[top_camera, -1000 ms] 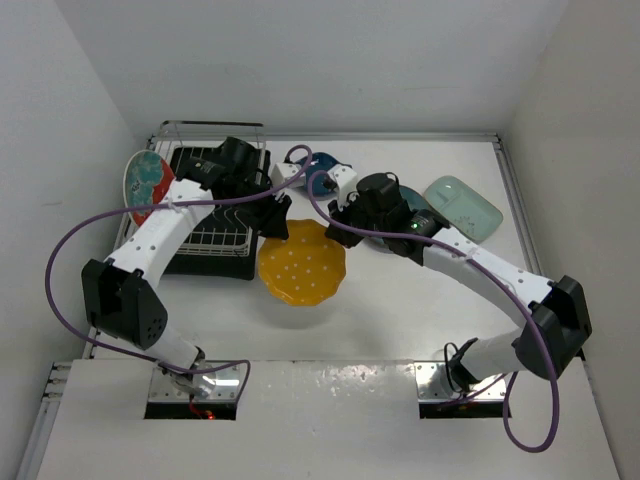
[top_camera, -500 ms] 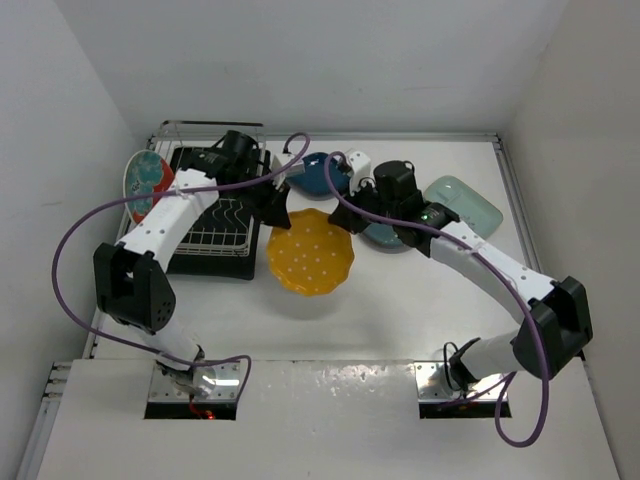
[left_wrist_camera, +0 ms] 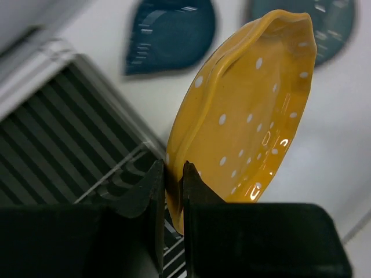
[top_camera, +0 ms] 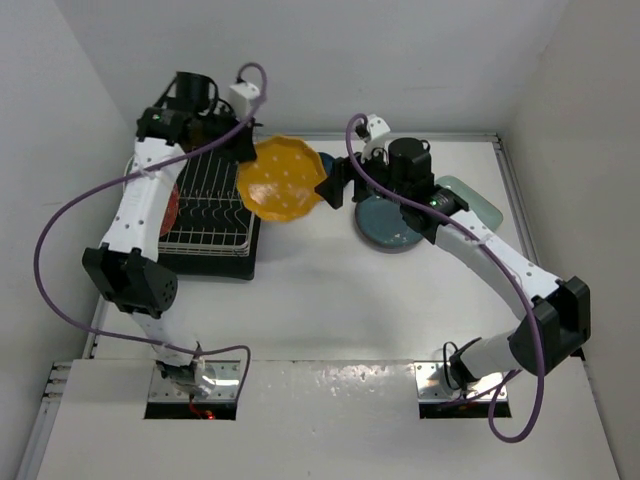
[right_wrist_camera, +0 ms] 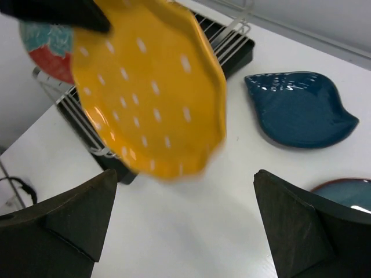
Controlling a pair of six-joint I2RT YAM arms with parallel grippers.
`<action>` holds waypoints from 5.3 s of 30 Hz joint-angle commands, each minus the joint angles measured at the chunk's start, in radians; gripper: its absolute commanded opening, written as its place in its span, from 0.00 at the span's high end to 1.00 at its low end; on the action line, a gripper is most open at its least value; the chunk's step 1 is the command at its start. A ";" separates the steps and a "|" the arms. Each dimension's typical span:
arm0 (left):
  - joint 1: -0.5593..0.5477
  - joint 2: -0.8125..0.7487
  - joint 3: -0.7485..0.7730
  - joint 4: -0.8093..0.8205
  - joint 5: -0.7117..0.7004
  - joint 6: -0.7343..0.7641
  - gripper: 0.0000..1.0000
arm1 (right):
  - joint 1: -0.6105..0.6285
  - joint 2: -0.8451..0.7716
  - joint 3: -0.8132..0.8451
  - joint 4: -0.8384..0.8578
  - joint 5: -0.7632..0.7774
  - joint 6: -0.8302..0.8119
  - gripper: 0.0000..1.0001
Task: Load the plates into the dish rack
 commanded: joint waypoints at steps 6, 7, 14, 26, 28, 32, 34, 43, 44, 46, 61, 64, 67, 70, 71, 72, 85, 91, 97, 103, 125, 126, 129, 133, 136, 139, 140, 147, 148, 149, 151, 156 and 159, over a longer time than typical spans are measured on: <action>0.111 -0.187 0.101 0.148 -0.854 -0.125 1.00 | -0.006 -0.053 -0.068 0.083 0.183 0.069 0.00; 0.111 -0.204 0.078 0.179 -0.921 -0.125 1.00 | -0.005 -0.053 -0.083 0.094 0.189 0.074 0.00; 0.149 -0.319 -0.184 0.306 -1.243 -0.190 1.00 | -0.006 -0.044 -0.110 0.091 0.191 0.078 0.00; 0.158 -0.351 -0.422 0.638 -1.396 -0.013 1.00 | -0.012 -0.058 -0.146 0.087 0.188 0.097 0.00; 0.158 -0.342 -0.433 0.652 -1.407 0.001 1.00 | -0.017 -0.061 -0.151 0.088 0.188 0.098 0.00; 0.158 -0.333 -0.469 0.665 -1.359 0.021 1.00 | -0.020 -0.061 -0.156 0.085 0.183 0.098 0.00; 0.158 -0.333 -0.502 0.685 -1.359 0.021 1.00 | -0.021 -0.062 -0.151 0.084 0.181 0.103 0.00; 0.168 -0.322 -0.643 0.790 -1.350 0.060 1.00 | -0.031 -0.070 -0.162 0.071 0.171 0.109 0.00; 0.178 -0.322 -0.643 0.790 -1.336 0.060 1.00 | -0.035 -0.072 -0.162 0.070 0.172 0.110 0.00; 0.188 -0.322 -0.669 0.762 -1.295 0.031 1.00 | -0.034 -0.078 -0.169 0.070 0.172 0.112 0.00; 0.231 -0.254 -0.677 0.643 -1.009 -0.058 0.84 | -0.064 -0.009 -0.146 0.036 0.131 0.133 0.00; 0.252 -0.244 -0.640 0.615 -1.000 -0.058 0.64 | -0.078 -0.009 -0.151 0.022 0.129 0.135 0.00; 0.261 -0.244 -0.599 0.572 -0.979 -0.058 0.48 | -0.095 0.000 -0.159 0.007 0.140 0.147 0.00; 0.261 -0.244 -0.548 0.531 -0.960 -0.058 0.36 | -0.150 0.040 -0.140 -0.091 0.157 0.188 0.00; 0.261 -0.244 -0.533 0.518 -0.960 -0.058 0.34 | -0.184 0.054 -0.110 -0.117 0.158 0.202 0.00; 0.261 -0.244 -0.516 0.505 -0.948 -0.068 0.32 | -0.201 0.081 -0.099 -0.143 0.163 0.216 0.00; 0.243 -0.225 -0.288 0.231 -0.643 -0.068 0.25 | -0.521 0.384 -0.074 -0.331 0.242 0.416 0.06; 0.243 -0.235 -0.298 0.188 -0.513 -0.078 0.25 | -0.538 0.485 -0.114 -0.161 0.119 0.432 0.25; 0.234 -0.244 -0.307 0.167 -0.396 -0.078 0.25 | -0.588 0.468 -0.201 -0.101 0.073 0.431 1.00; 0.163 -0.224 -0.307 0.138 -0.276 -0.053 0.21 | -0.578 0.237 -0.312 -0.073 0.033 0.289 1.00; -0.087 -0.081 -0.213 0.130 -0.032 -0.022 0.15 | -0.207 0.059 -0.040 0.499 -0.647 0.463 1.00; -0.087 -0.081 -0.222 0.130 -0.032 -0.022 0.21 | -0.206 0.062 -0.042 0.507 -0.651 0.468 1.00; -0.087 -0.092 -0.223 0.130 0.004 -0.013 0.62 | -0.204 0.076 -0.042 0.534 -0.648 0.489 1.00; -0.078 -0.092 -0.213 0.092 0.081 -0.013 1.00 | -0.187 0.099 -0.024 0.530 -0.642 0.502 1.00; -0.044 -0.113 -0.192 0.064 0.092 -0.013 1.00 | -0.176 0.111 -0.007 0.480 -0.589 0.483 1.00; -0.020 -0.123 -0.149 0.052 0.092 -0.013 1.00 | -0.169 0.125 0.004 0.444 -0.566 0.453 0.95; -0.009 -0.133 -0.123 0.043 0.071 -0.028 1.00 | -0.167 0.125 0.001 0.441 -0.556 0.452 0.89; 0.030 -0.165 0.023 0.043 -0.249 -0.090 1.00 | -0.159 0.134 0.047 0.277 -0.388 0.400 0.00; 0.030 -0.179 0.038 0.043 -0.325 -0.100 1.00 | -0.156 0.126 0.036 0.246 -0.365 0.400 0.00; 0.039 -0.190 0.047 0.056 -0.477 -0.113 1.00 | -0.156 0.120 0.029 0.246 -0.307 0.385 0.00; 0.048 -0.224 0.057 0.081 -0.615 -0.122 1.00 | -0.156 0.085 -0.008 0.228 -0.271 0.376 0.00; 0.083 -0.288 0.008 0.176 -0.984 -0.122 1.00 | -0.158 0.042 -0.063 0.229 -0.208 0.370 0.00; 0.092 -0.322 -0.092 0.240 -1.116 -0.092 1.00 | -0.156 0.040 -0.077 0.231 -0.205 0.373 0.00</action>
